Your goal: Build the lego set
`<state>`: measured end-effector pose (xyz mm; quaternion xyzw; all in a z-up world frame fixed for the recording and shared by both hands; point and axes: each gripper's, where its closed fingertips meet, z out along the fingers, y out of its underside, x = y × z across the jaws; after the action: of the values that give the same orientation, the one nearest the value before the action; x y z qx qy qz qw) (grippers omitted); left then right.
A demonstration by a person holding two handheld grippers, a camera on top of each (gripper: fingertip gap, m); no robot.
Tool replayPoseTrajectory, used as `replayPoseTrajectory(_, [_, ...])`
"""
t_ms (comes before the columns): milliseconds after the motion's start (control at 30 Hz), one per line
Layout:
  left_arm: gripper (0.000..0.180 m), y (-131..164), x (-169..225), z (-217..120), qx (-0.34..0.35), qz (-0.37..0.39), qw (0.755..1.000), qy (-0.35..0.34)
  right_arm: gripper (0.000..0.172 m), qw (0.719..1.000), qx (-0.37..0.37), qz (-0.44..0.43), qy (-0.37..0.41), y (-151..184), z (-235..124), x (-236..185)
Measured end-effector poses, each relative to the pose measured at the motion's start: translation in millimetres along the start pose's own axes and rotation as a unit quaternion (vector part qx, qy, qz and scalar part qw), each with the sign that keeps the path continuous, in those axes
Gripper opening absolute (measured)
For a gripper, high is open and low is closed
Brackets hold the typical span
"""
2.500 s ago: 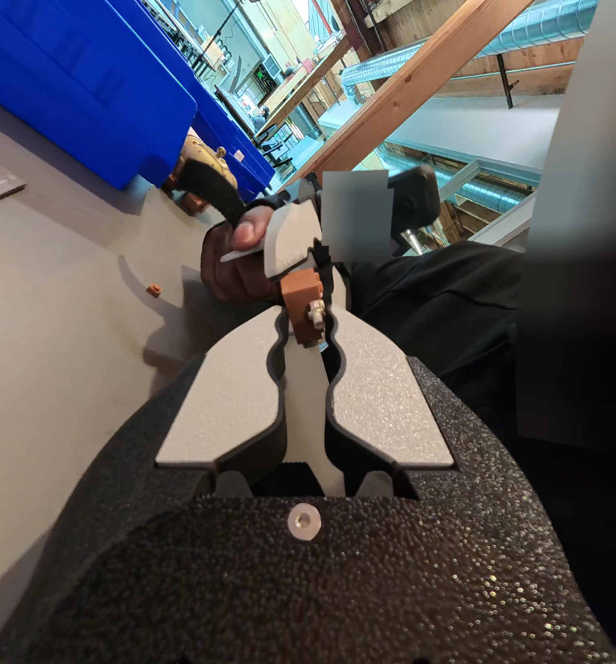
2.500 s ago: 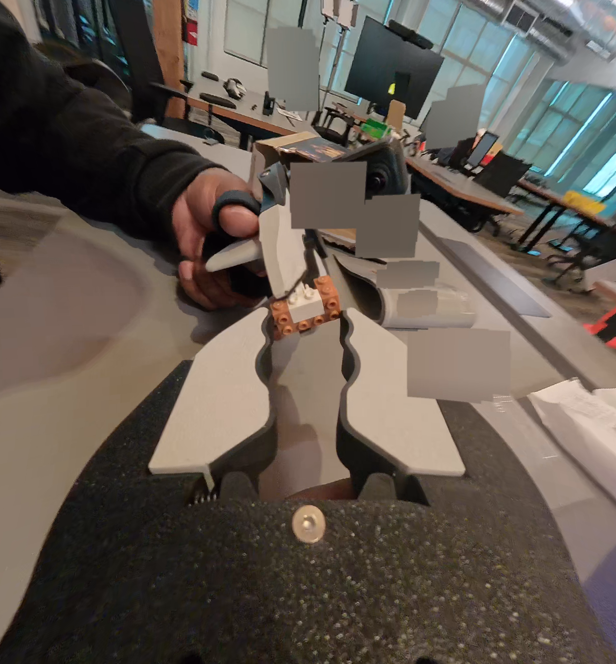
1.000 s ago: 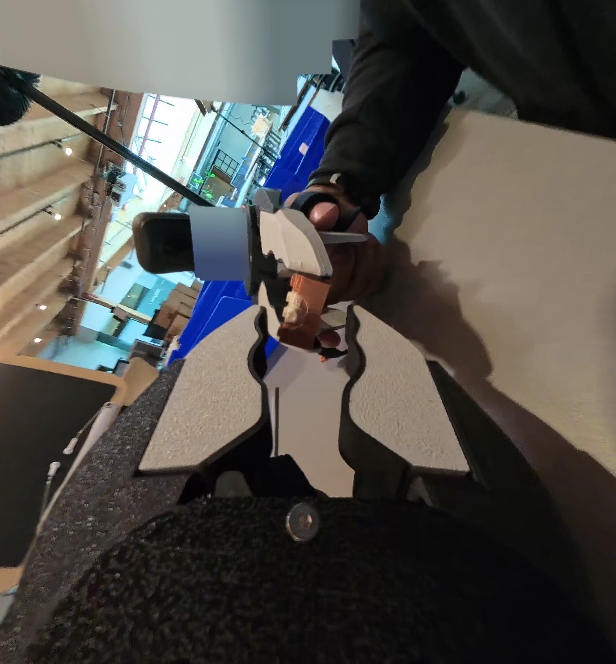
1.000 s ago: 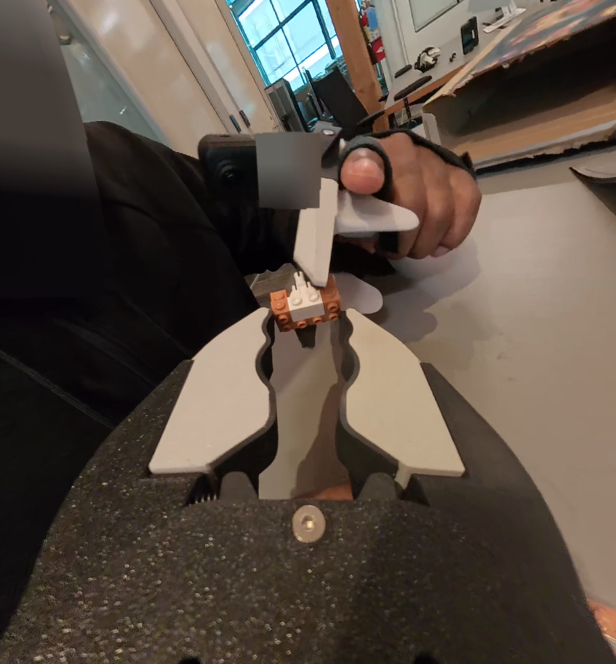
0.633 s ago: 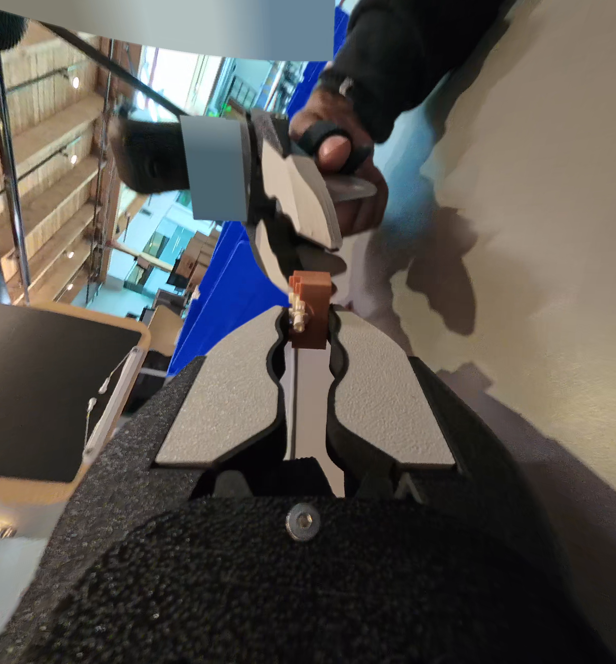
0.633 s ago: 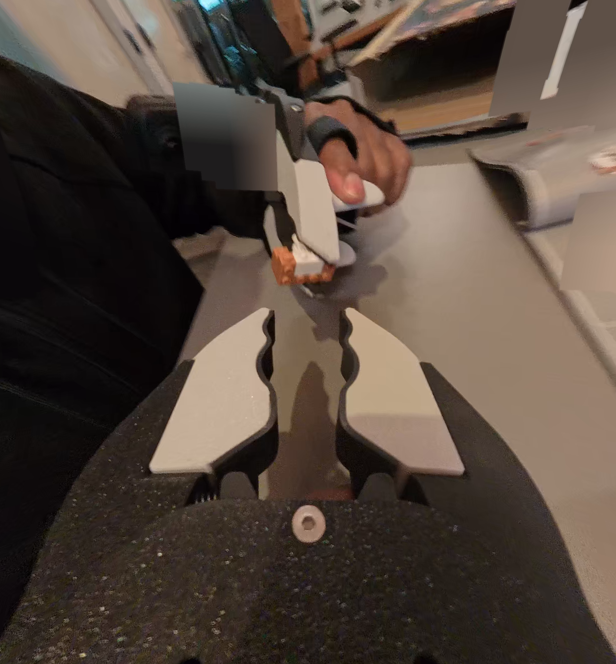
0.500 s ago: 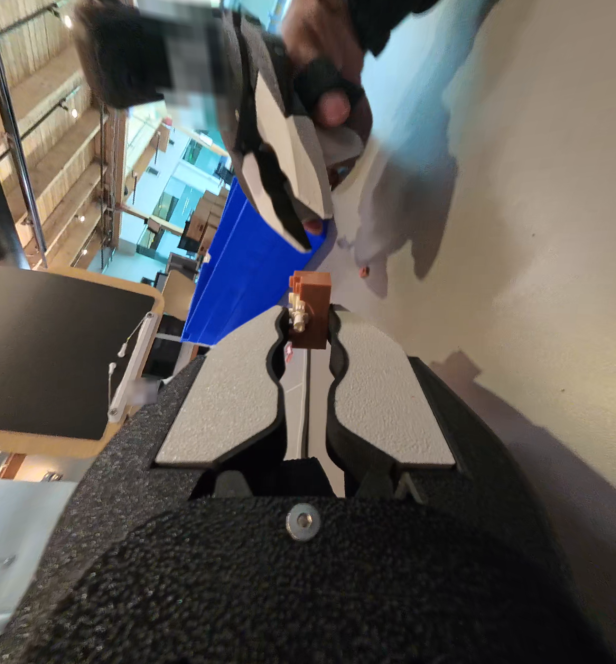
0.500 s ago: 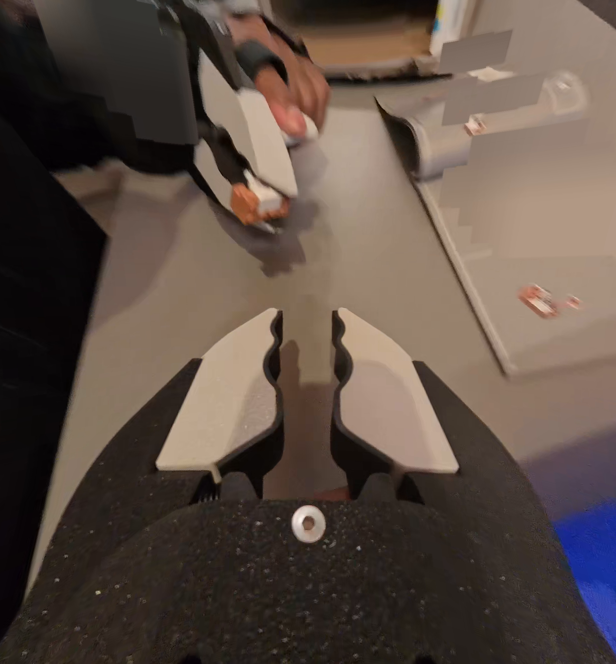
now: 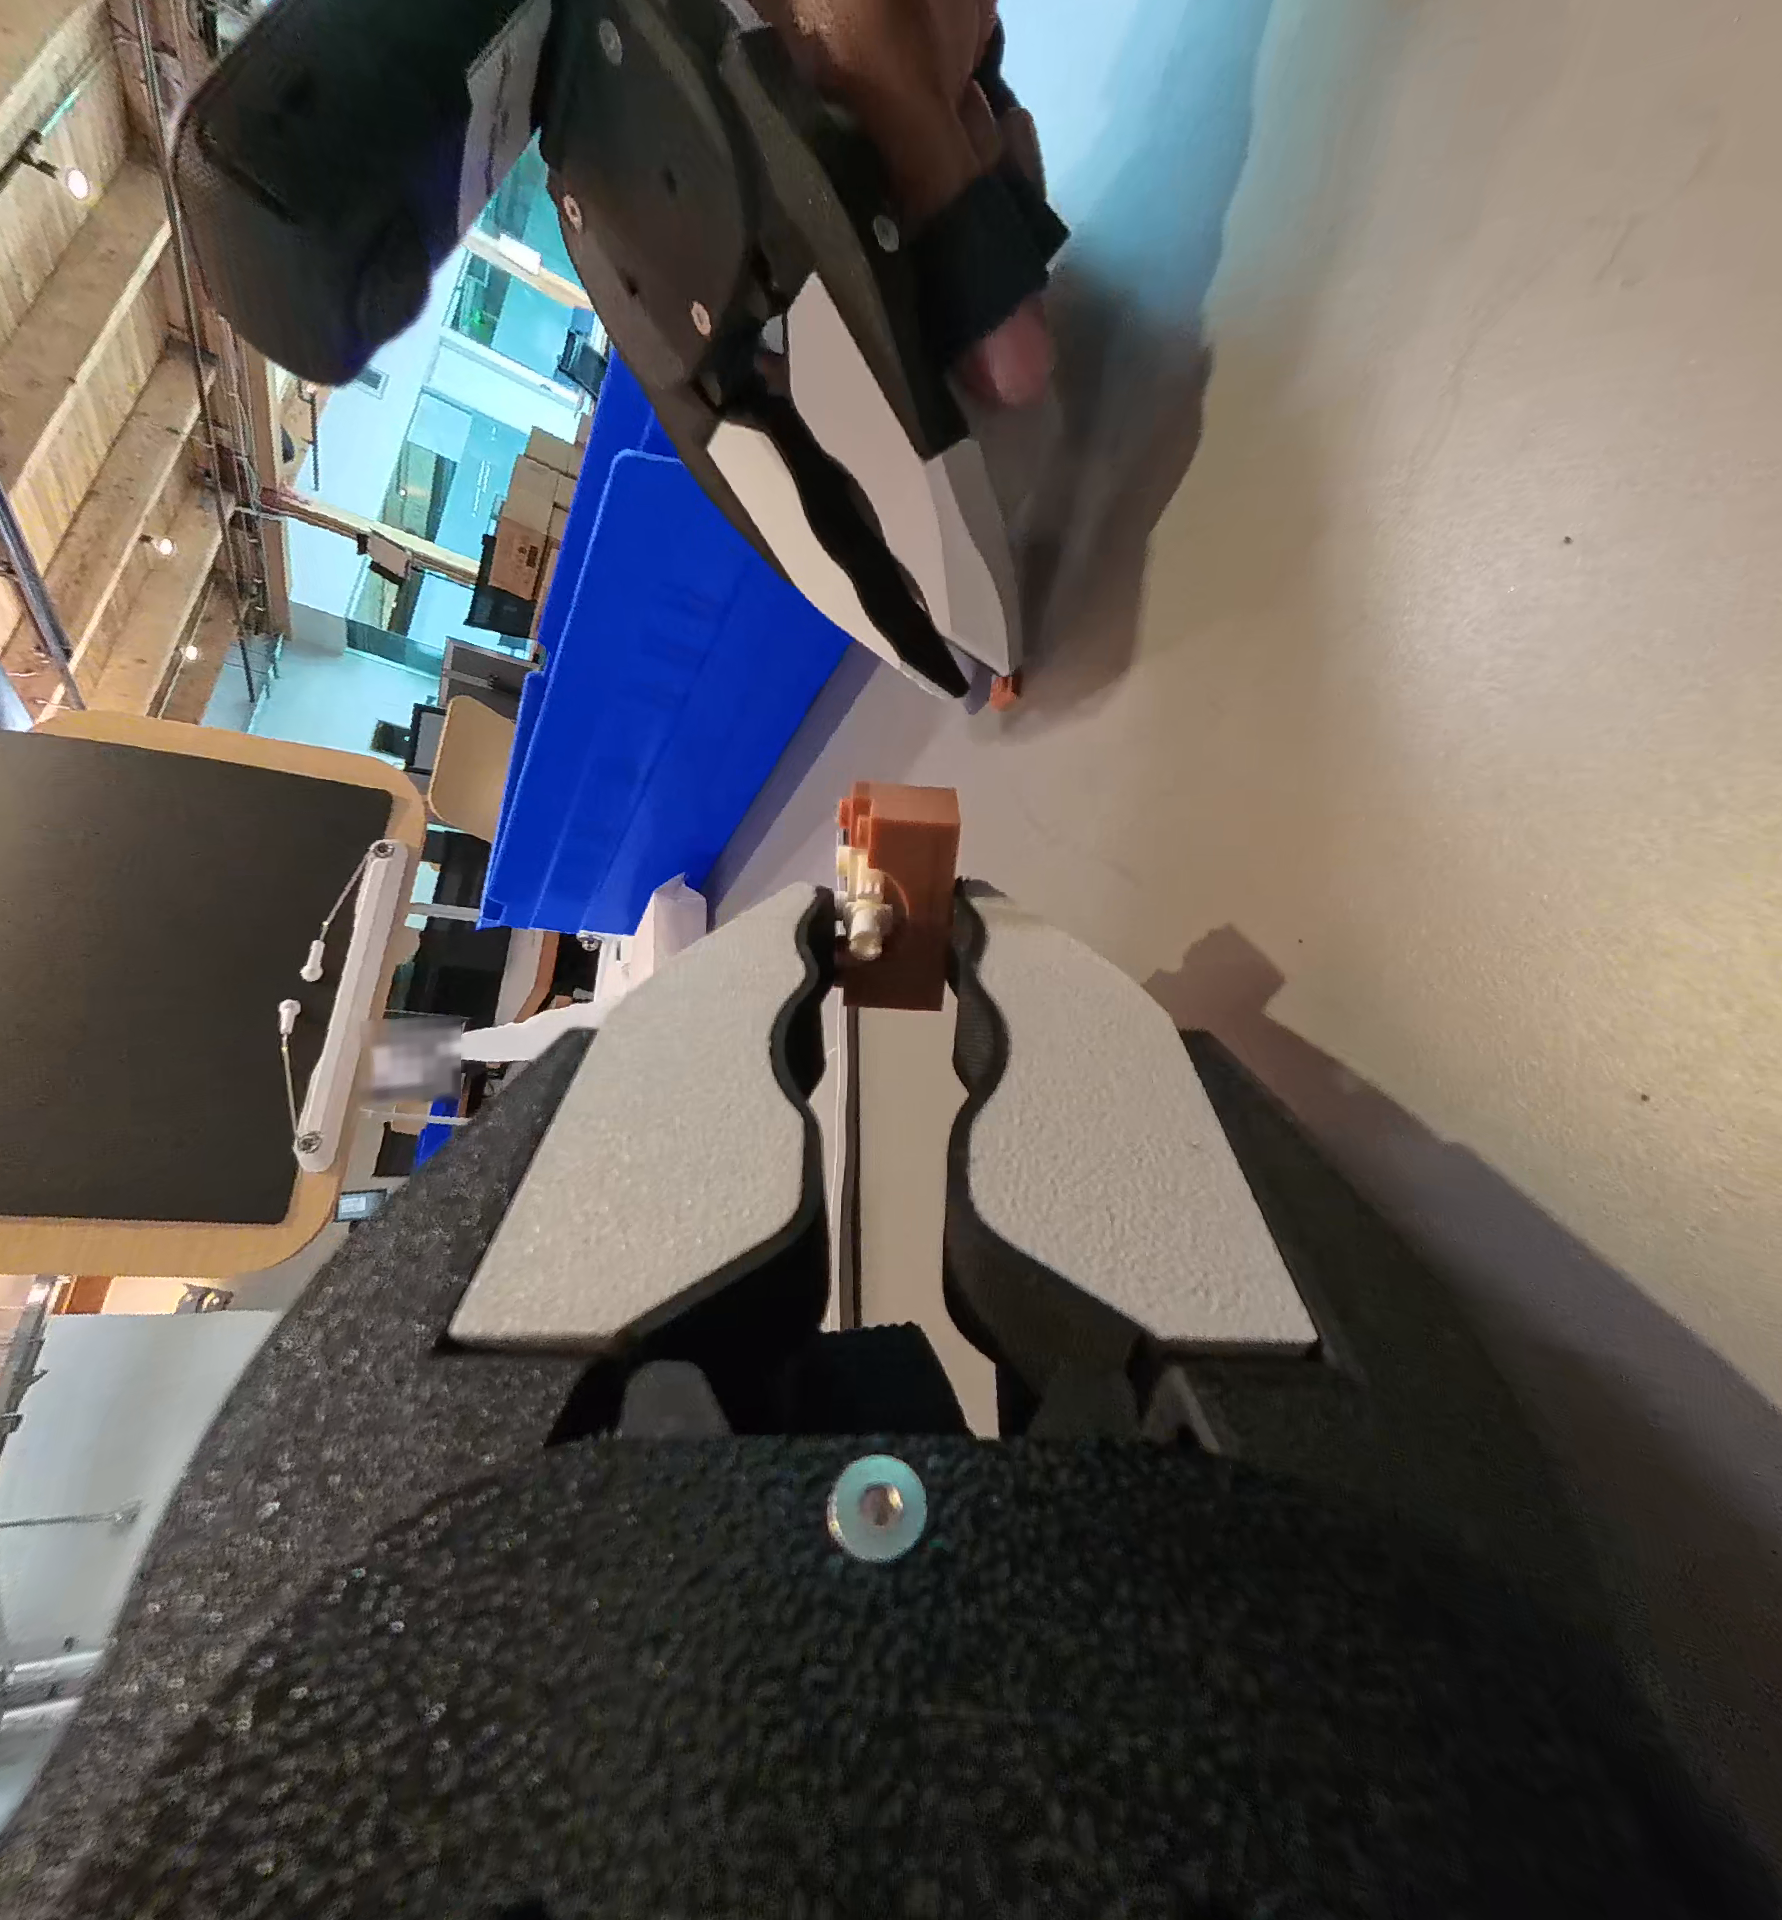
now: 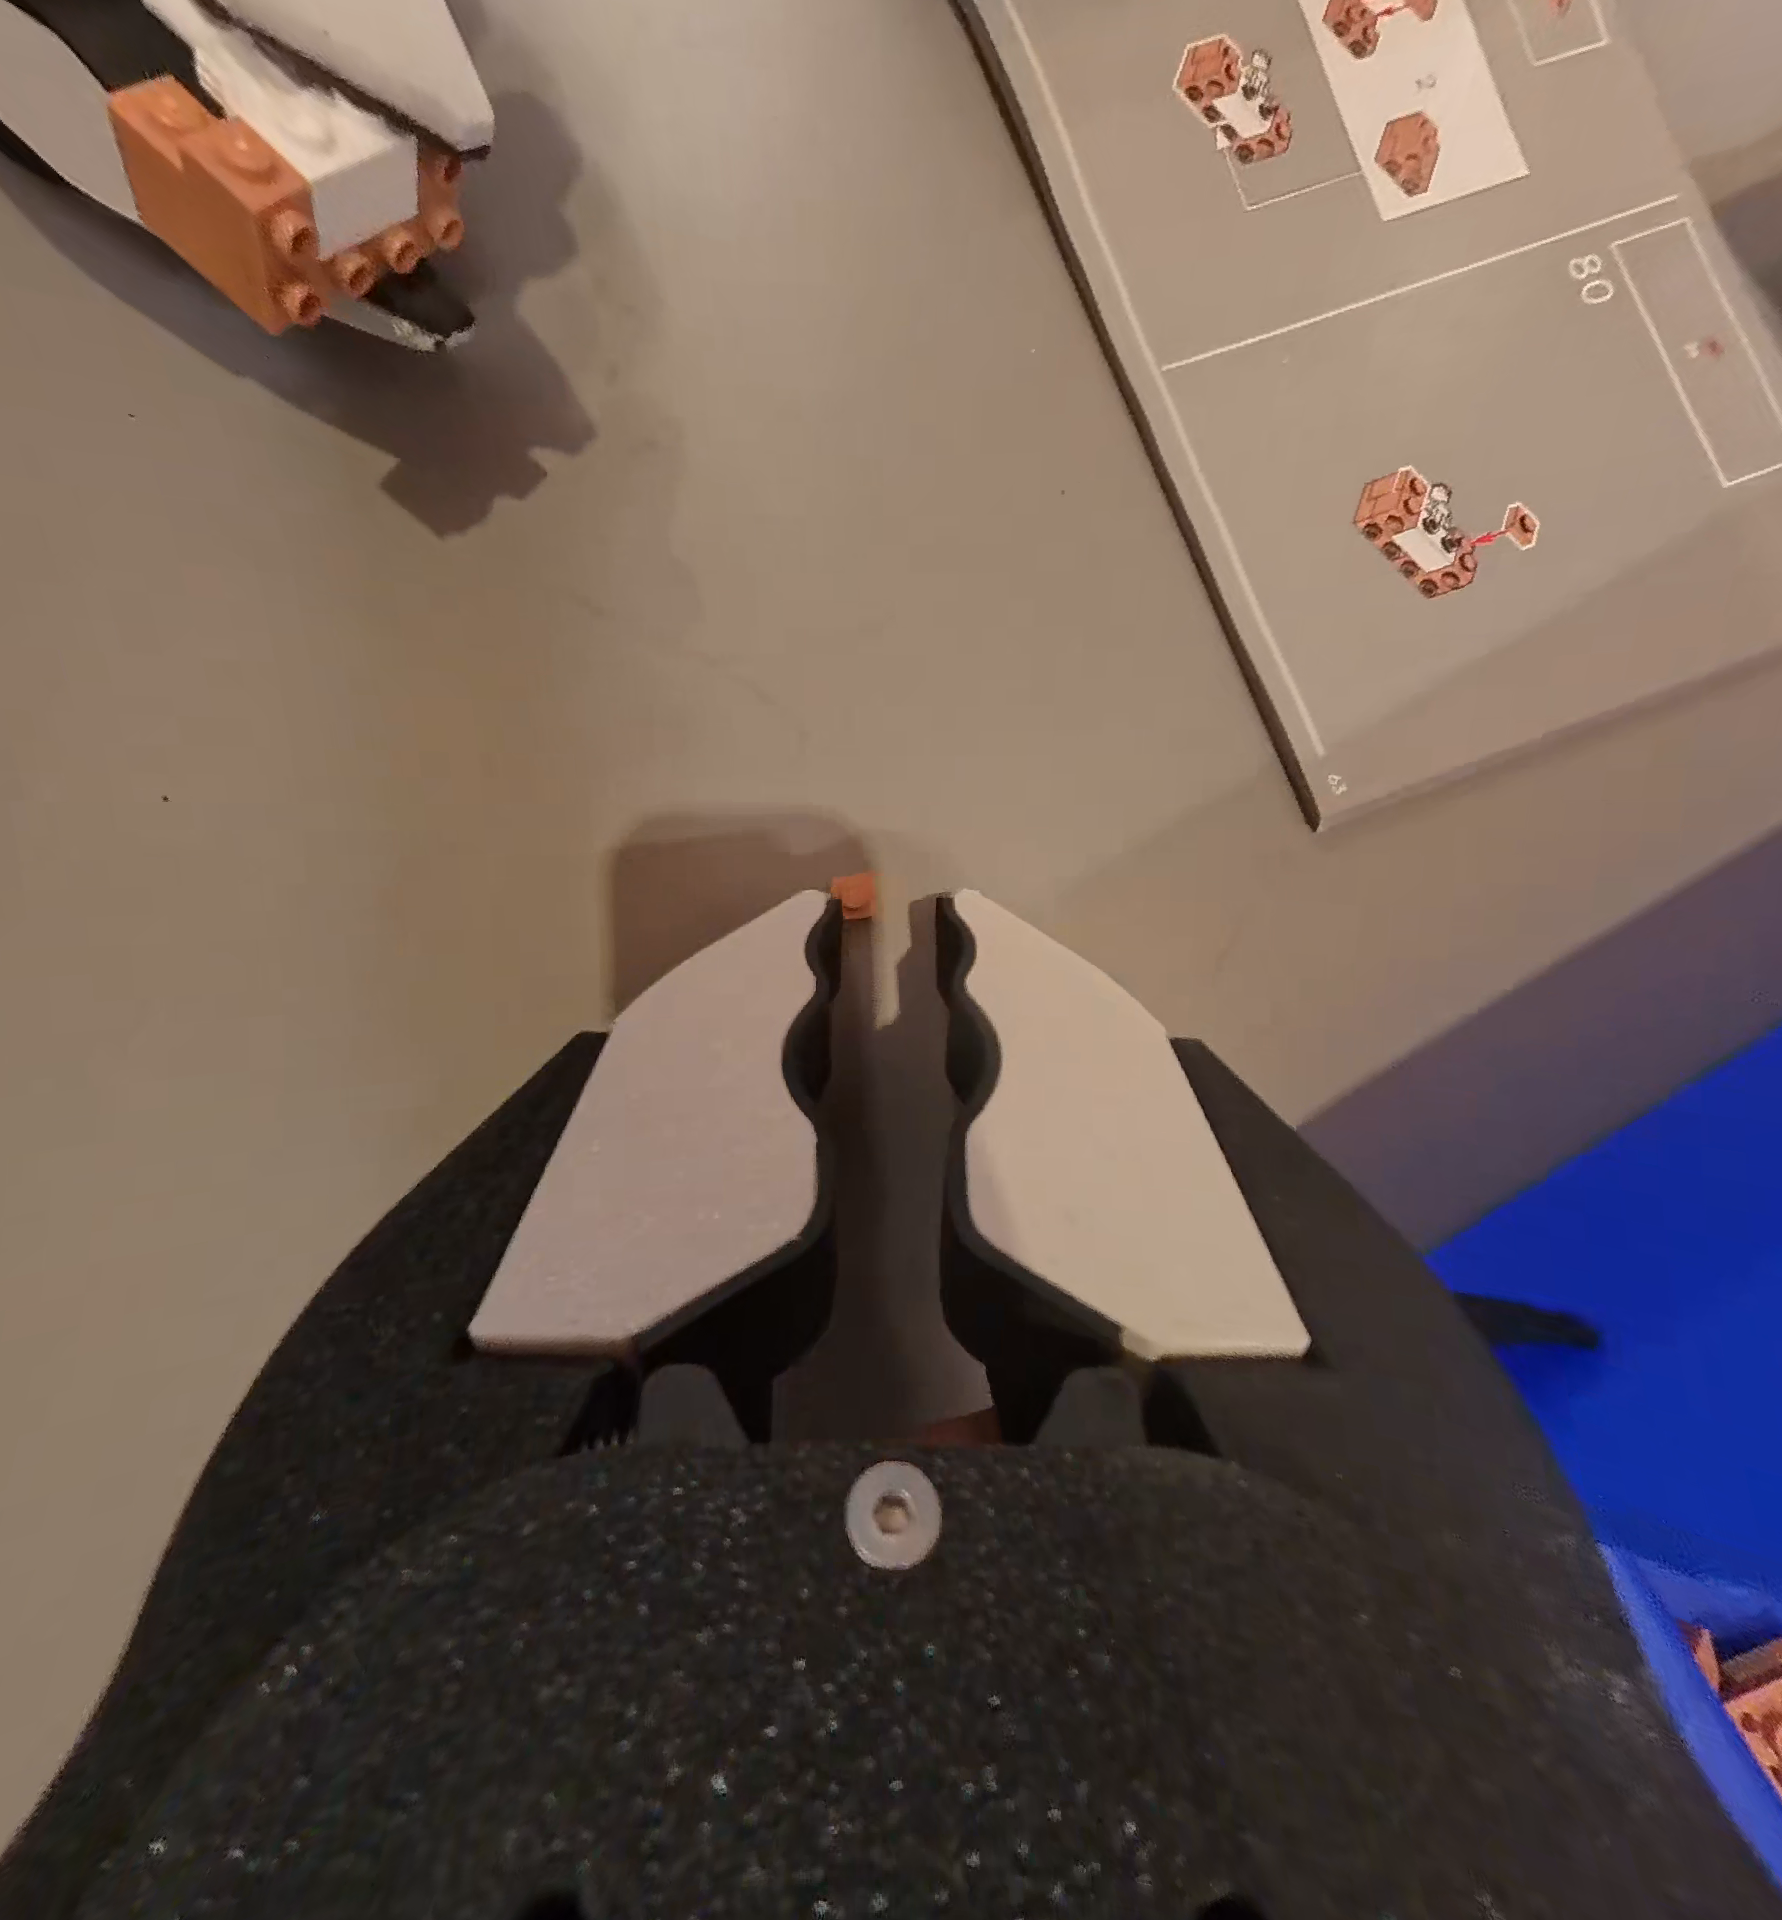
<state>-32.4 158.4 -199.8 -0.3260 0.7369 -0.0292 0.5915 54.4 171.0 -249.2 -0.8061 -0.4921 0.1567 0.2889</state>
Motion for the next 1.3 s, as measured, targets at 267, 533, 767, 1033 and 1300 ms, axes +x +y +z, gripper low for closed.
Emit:
replayPoseTrajectory(267, [0.020,7,-3,5,-0.038,0.014,0.999,-0.024,0.011,1.000,0.001,0.011,-0.014,-1,3,-6])
replayPoseTrajectory(533, [0.020,18,-5,12,-0.089,0.021,0.995,-0.048,0.014,1.000,0.000,0.011,-0.015,0,3,-6])
replayPoseTrajectory(767, [0.020,32,-11,14,-0.148,0.024,0.986,-0.073,0.007,1.000,0.008,0.015,-0.005,-6,7,-7])
replayPoseTrajectory(1033, [0.020,34,-15,18,-0.205,0.060,0.971,-0.108,0.007,0.991,0.134,0.024,0.002,-71,-7,-34])
replayPoseTrajectory(1300, [0.020,33,-15,25,-0.221,0.099,0.963,-0.119,0.007,0.989,0.143,0.035,0.027,-83,-6,-37])
